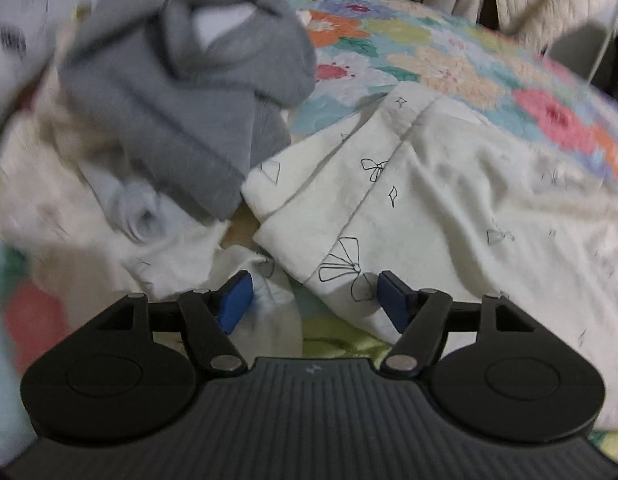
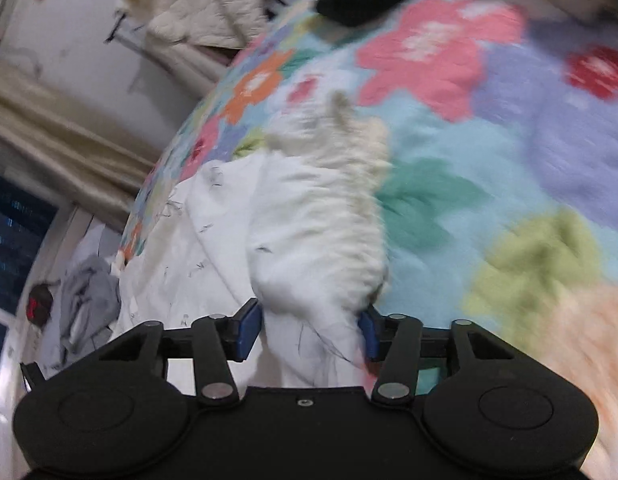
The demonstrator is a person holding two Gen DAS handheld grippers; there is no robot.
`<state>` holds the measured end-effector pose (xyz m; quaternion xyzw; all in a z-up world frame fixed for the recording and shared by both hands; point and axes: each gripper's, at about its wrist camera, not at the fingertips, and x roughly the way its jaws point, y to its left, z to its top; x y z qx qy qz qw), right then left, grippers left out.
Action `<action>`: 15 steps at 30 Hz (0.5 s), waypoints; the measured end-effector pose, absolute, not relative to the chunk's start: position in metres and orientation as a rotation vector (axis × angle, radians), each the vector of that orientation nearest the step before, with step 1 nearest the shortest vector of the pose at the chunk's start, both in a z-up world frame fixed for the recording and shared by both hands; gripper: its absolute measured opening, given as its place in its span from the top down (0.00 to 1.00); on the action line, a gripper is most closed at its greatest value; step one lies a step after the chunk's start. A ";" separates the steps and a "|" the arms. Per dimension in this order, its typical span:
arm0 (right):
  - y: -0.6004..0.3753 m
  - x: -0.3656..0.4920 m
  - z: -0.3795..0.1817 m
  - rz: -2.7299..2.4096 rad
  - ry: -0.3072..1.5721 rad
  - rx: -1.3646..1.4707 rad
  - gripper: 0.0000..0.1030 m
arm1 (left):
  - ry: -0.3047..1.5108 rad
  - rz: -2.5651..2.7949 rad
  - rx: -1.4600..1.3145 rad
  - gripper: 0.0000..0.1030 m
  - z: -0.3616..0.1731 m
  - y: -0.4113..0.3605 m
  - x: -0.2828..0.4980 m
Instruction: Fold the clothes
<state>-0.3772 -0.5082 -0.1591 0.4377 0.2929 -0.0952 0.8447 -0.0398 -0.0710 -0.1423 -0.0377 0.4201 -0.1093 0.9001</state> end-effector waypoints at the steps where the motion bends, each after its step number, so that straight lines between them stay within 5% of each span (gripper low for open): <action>1: -0.509 -0.374 -0.153 -0.194 0.601 0.905 0.80 | 0.823 -0.227 -0.080 0.57 -0.145 -0.071 -0.041; 2: -0.510 -0.373 -0.146 -0.188 0.580 0.887 0.81 | 0.796 -0.238 -0.075 0.93 -0.144 -0.073 -0.042; 3: -0.511 -0.371 -0.139 -0.182 0.559 0.870 0.82 | 0.776 -0.257 -0.073 0.97 -0.143 -0.074 -0.041; 9: -0.526 -0.413 -0.050 -0.175 0.417 0.766 0.85 | 0.684 -0.221 -0.031 0.98 -0.109 -0.074 -0.053; 15: -0.538 -0.446 -0.085 -0.380 0.574 0.724 0.85 | 0.886 -0.311 0.032 0.83 -0.125 -0.099 -0.046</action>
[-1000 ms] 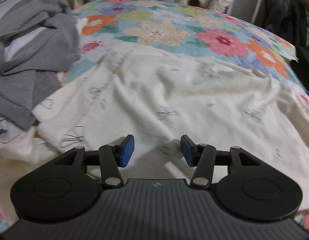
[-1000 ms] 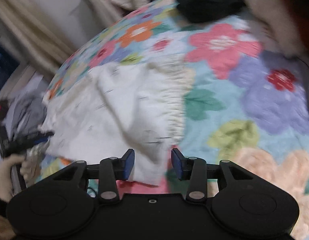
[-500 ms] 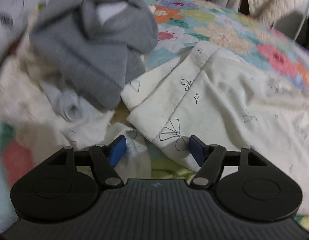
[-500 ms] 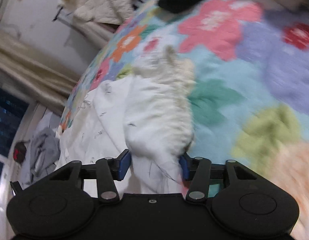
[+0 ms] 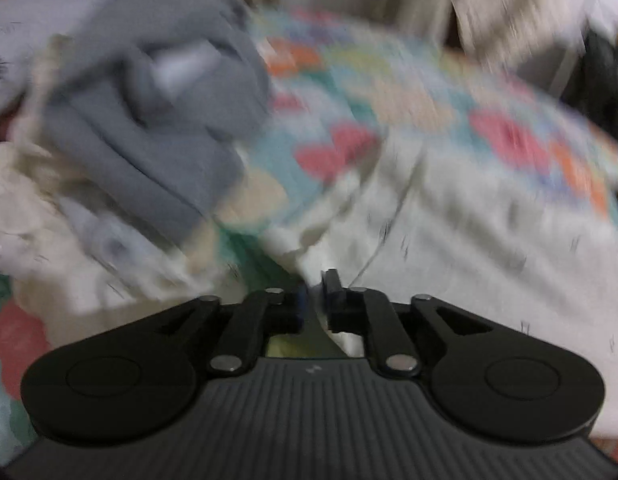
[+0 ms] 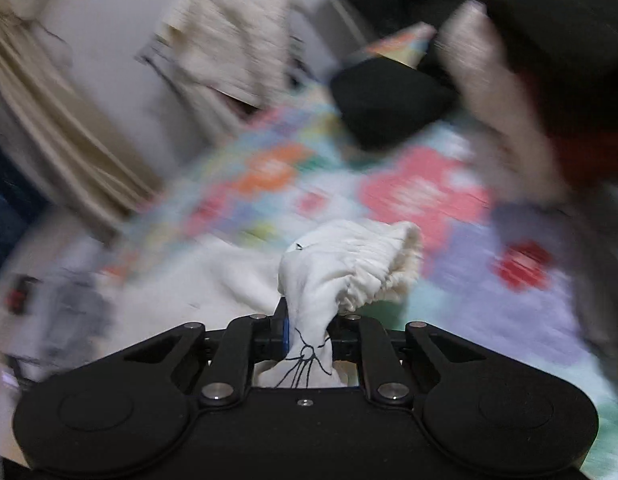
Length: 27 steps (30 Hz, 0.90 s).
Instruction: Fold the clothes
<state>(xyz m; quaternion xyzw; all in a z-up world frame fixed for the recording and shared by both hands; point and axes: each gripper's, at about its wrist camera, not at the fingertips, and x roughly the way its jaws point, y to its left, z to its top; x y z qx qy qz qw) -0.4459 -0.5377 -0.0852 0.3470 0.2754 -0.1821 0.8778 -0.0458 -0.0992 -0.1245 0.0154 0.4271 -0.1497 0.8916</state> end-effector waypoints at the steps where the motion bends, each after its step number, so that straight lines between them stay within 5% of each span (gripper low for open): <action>1: -0.541 -0.449 -0.095 -0.396 0.577 0.760 0.85 | 0.882 -0.293 0.053 0.76 -0.126 -0.102 -0.047; 9: -0.548 -0.444 -0.089 -0.380 0.512 0.794 0.84 | 0.640 -0.439 -0.093 0.68 -0.084 -0.107 -0.055; 15: -0.530 -0.409 -0.040 -0.278 0.424 0.771 0.83 | 0.802 -0.596 -0.067 0.68 -0.126 -0.163 -0.059; 24: -0.442 -0.228 -0.003 0.140 0.516 0.611 0.82 | 0.889 -0.593 -0.224 0.64 -0.106 -0.127 -0.036; 27: -0.386 -0.167 -0.003 0.301 0.596 0.536 0.78 | 0.825 -0.569 -0.206 0.54 -0.081 -0.108 -0.027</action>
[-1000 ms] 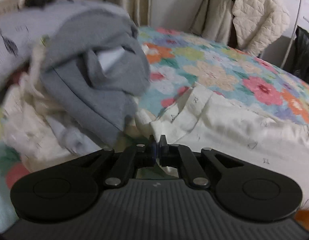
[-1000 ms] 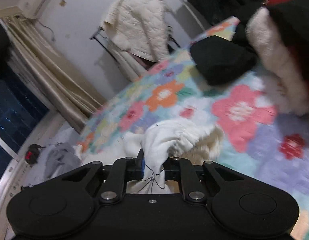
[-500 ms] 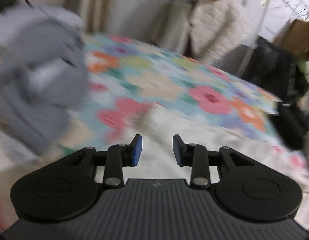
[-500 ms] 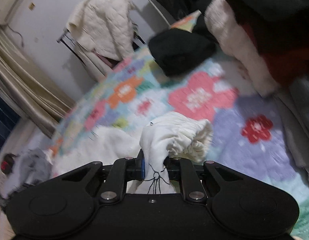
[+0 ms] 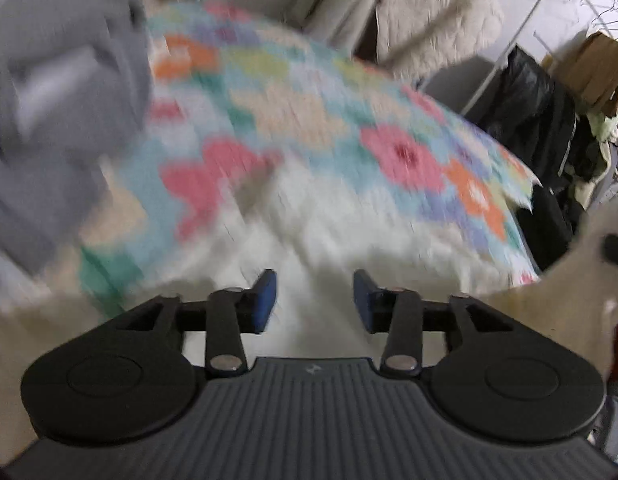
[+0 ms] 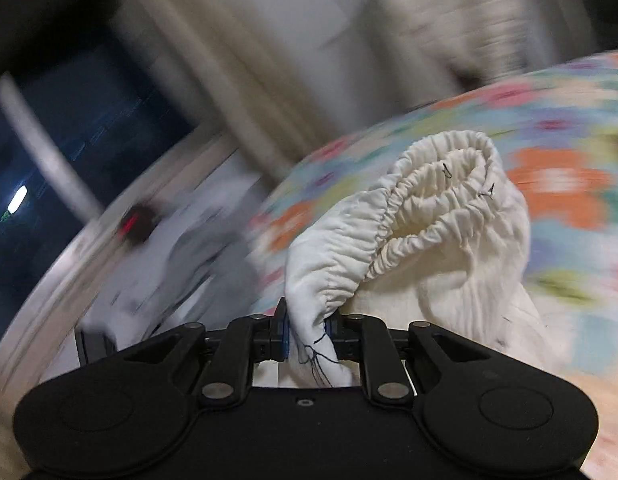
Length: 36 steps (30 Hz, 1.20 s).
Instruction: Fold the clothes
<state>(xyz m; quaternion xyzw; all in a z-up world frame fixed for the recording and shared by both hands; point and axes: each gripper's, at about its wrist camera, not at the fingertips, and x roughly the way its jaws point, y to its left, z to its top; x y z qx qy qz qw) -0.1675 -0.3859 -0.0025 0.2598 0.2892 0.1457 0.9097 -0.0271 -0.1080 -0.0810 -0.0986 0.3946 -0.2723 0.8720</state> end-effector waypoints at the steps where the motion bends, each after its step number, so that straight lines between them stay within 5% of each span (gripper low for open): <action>1: -0.368 -0.148 -0.007 0.335 0.626 0.513 0.76 | 0.816 -0.561 -0.208 0.53 -0.080 -0.101 -0.023; 6: -0.335 -0.099 -0.035 0.409 0.743 0.576 0.64 | 0.805 -0.511 -0.272 0.52 -0.106 -0.069 -0.022; 9: -0.357 -0.123 -0.030 0.423 0.693 0.621 0.49 | 0.807 -0.483 -0.336 0.52 -0.126 -0.058 -0.026; 19: -0.419 -0.198 -0.061 0.093 0.750 0.464 0.48 | 0.723 -0.628 -0.293 0.41 -0.102 -0.088 -0.025; 23: -0.409 -0.184 -0.072 0.148 0.809 0.360 0.48 | 0.753 -0.699 -0.299 0.31 -0.107 -0.105 -0.028; 28: -0.370 -0.140 -0.095 0.309 0.921 0.135 0.48 | 0.824 -0.662 -0.115 0.29 -0.129 -0.139 -0.035; 30: -0.360 -0.119 -0.104 0.344 0.921 0.062 0.49 | 0.832 -0.604 -0.029 0.34 -0.140 -0.150 -0.036; 32: -0.359 -0.103 -0.106 0.356 0.890 0.019 0.53 | 0.784 -0.560 0.023 0.59 -0.143 -0.152 -0.039; 36: -0.386 -0.080 -0.097 0.256 0.790 0.126 0.59 | 0.706 -0.523 -0.069 0.74 -0.135 -0.132 -0.038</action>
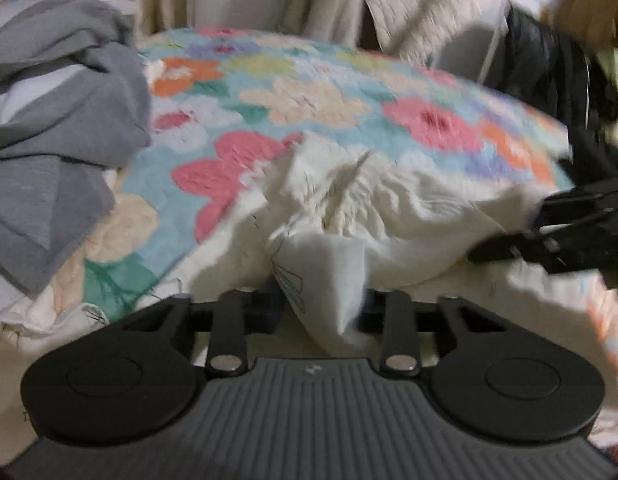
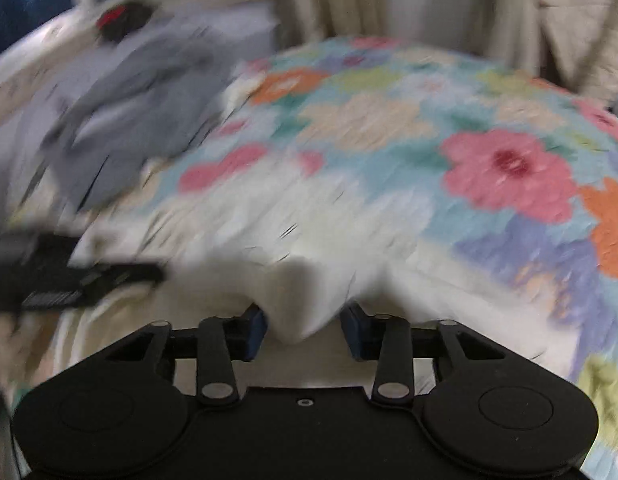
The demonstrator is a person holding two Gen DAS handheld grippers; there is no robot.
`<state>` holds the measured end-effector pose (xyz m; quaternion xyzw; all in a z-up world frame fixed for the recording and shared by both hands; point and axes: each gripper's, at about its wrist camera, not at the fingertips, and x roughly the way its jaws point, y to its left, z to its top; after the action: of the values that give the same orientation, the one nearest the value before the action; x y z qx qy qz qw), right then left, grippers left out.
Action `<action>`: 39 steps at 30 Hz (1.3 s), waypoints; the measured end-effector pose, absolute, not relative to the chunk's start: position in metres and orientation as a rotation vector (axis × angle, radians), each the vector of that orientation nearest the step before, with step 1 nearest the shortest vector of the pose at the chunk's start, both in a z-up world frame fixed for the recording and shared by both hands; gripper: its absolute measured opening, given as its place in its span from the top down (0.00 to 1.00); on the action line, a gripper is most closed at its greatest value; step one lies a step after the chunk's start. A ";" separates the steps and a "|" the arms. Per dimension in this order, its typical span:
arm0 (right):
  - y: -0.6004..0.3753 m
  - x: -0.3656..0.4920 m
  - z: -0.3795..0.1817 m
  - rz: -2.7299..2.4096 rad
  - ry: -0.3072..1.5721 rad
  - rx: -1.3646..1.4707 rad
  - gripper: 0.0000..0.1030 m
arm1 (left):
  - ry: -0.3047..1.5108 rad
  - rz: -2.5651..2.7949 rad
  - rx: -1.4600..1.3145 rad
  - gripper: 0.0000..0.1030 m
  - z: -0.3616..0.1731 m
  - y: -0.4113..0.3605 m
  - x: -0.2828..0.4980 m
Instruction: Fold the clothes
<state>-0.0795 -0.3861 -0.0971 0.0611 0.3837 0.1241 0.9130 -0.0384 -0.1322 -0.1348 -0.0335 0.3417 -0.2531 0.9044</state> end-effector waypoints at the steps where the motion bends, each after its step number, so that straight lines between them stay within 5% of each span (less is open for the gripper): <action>1: -0.398 -0.077 -0.095 0.220 0.769 0.195 0.58 | 0.671 -0.510 -0.106 0.75 -0.132 -0.125 -0.040; 5: -0.436 -0.080 -0.096 0.117 0.751 0.369 0.58 | 0.609 -0.471 -0.139 0.72 -0.124 -0.108 -0.042; 9: -0.418 -0.095 -0.085 0.134 0.741 0.243 0.58 | 0.710 -0.468 -0.151 0.71 -0.132 -0.106 -0.034; 11: -0.406 -0.097 -0.073 0.175 0.720 0.198 0.55 | 0.749 -0.481 -0.204 0.59 -0.135 -0.102 -0.031; 16: -0.365 -0.081 -0.047 0.351 0.732 0.110 0.46 | 0.735 -0.530 -0.258 0.51 -0.125 -0.097 -0.031; 22: -0.337 -0.043 -0.082 0.422 0.870 0.008 0.43 | 0.746 -0.606 -0.230 0.35 -0.121 -0.103 -0.031; 24: -0.332 -0.030 -0.097 0.432 0.912 -0.027 0.86 | 0.750 -0.594 -0.204 0.34 -0.126 -0.107 -0.031; 25: -0.330 -0.028 -0.095 0.435 0.886 -0.044 0.98 | 0.750 -0.584 -0.189 0.40 -0.129 -0.109 -0.032; 26: -0.330 -0.027 -0.090 0.437 0.848 -0.060 0.98 | 0.734 -0.539 -0.189 0.63 -0.130 -0.108 -0.033; 28: -0.328 -0.025 -0.072 0.431 0.766 -0.054 0.98 | 0.733 -0.526 -0.228 0.76 -0.129 -0.101 -0.030; 33: -0.315 -0.016 -0.049 0.426 0.670 -0.120 0.95 | 0.726 -0.497 -0.226 0.79 -0.132 -0.095 -0.027; 39: -0.350 -0.018 -0.066 0.221 0.698 0.076 0.63 | 0.782 -0.396 -0.165 0.77 -0.143 -0.096 -0.024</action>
<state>-0.0181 -0.3503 -0.0658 0.0372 0.3414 0.1081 0.9329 -0.0240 -0.0961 -0.1430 -0.0796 0.3780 -0.1915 0.9023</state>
